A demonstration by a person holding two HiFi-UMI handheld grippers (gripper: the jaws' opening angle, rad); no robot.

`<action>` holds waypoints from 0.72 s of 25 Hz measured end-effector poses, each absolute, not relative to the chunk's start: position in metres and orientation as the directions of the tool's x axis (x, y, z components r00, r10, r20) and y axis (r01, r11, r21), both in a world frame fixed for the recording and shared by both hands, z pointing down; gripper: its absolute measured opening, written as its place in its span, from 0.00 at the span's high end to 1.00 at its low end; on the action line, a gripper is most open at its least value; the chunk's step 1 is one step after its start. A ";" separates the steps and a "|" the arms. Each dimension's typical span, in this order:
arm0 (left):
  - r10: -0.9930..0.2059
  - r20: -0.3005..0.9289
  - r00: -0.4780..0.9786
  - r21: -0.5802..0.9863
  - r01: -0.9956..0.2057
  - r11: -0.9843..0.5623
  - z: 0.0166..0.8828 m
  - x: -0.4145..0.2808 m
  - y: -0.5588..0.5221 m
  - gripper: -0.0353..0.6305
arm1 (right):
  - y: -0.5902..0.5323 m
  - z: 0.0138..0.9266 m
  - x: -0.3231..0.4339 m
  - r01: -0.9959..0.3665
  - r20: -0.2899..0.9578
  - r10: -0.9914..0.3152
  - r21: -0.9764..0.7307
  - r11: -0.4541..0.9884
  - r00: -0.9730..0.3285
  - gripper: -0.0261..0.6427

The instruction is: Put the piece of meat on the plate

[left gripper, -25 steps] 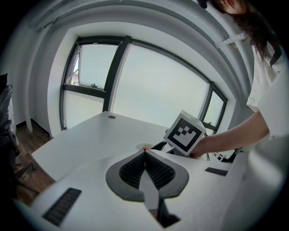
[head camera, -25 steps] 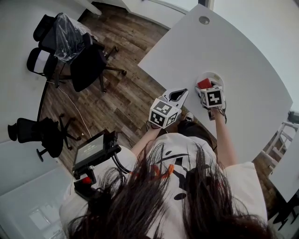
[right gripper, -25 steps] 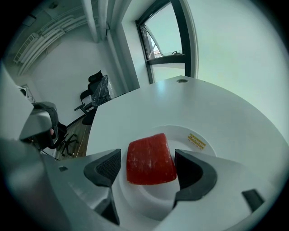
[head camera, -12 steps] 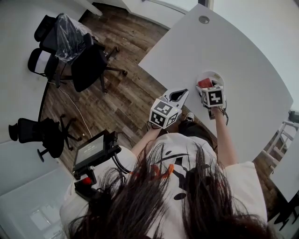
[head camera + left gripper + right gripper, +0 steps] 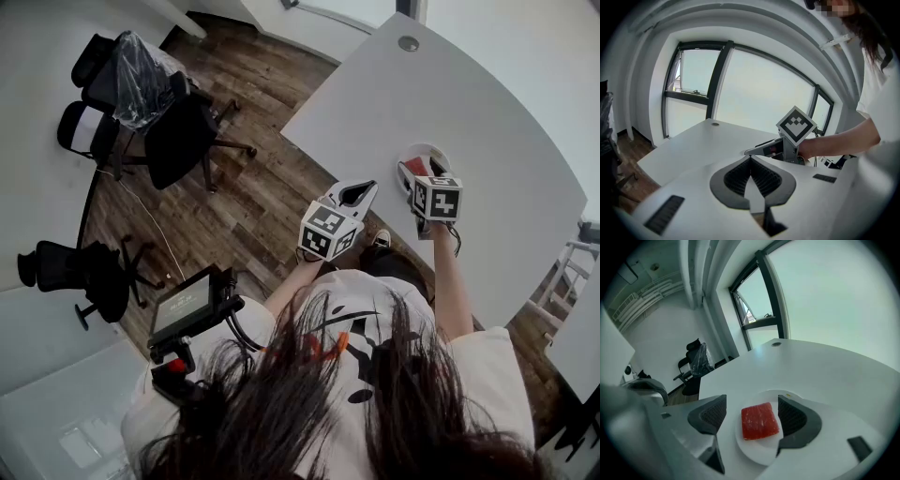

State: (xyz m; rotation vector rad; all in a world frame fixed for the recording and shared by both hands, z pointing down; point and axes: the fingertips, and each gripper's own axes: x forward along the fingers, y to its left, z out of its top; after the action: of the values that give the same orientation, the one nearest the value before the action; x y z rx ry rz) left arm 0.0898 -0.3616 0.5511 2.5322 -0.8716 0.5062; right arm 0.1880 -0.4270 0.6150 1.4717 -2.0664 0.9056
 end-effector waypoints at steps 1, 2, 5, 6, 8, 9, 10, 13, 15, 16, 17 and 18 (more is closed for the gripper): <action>-0.494 0.455 0.741 0.261 -0.642 -0.721 0.550 0.090 -0.361 0.94 | -0.426 0.611 0.189 -0.942 0.667 -0.667 -0.271 0.197 -0.332 0.44; -0.494 0.450 0.744 0.261 -0.638 -0.724 0.549 0.089 -0.360 0.94 | -0.424 0.607 0.190 -0.941 0.651 -0.686 -0.289 0.174 -0.326 0.44; -0.493 0.431 0.756 0.255 -0.626 -0.737 0.546 0.088 -0.358 0.94 | -0.419 0.594 0.192 -0.941 0.596 -0.746 -0.318 0.118 -0.296 0.55; -0.494 0.422 0.760 0.251 -0.621 -0.742 0.543 0.087 -0.356 0.94 | -0.415 0.588 0.193 -0.941 0.581 -0.763 -0.321 0.107 -0.285 0.62; -0.493 0.402 0.772 0.246 -0.610 -0.754 0.531 0.085 -0.347 0.94 | -0.403 0.572 0.193 -0.943 0.548 -0.795 -0.323 0.086 -0.260 0.72; -0.490 0.392 0.778 0.246 -0.602 -0.760 0.523 0.083 -0.340 0.94 | -0.394 0.561 0.192 -0.943 0.533 -0.809 -0.324 0.075 -0.248 0.77; -0.487 0.384 0.785 0.246 -0.595 -0.765 0.516 0.081 -0.333 0.94 | -0.385 0.551 0.190 -0.942 0.519 -0.821 -0.328 0.065 -0.237 0.81; -0.476 0.370 0.798 0.245 -0.578 -0.778 0.505 0.073 -0.319 0.94 | -0.366 0.533 0.181 -0.931 0.492 -0.839 -0.363 0.047 -0.234 0.84; -0.471 0.365 0.803 0.245 -0.571 -0.783 0.503 0.066 -0.314 0.94 | -0.357 0.526 0.172 -0.916 0.478 -0.844 -0.399 0.038 -0.243 0.84; -0.469 0.362 0.806 0.244 -0.567 -0.786 0.501 0.063 -0.312 0.94 | -0.353 0.523 0.167 -0.909 0.470 -0.847 -0.414 0.035 -0.247 0.84; -0.466 0.360 0.808 0.243 -0.564 -0.789 0.500 0.059 -0.309 0.94 | -0.348 0.518 0.161 -0.904 0.463 -0.850 -0.426 0.034 -0.250 0.84; -0.464 0.358 0.810 0.241 -0.561 -0.792 0.498 0.054 -0.306 0.94 | -0.342 0.514 0.156 -0.902 0.456 -0.853 -0.431 0.036 -0.252 0.84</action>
State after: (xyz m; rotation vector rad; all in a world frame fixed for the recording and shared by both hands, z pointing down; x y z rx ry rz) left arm 0.0543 -0.3059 0.4975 2.6592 -0.7776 0.4025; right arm 0.1555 -0.3423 0.5140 1.8747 -2.2066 1.0155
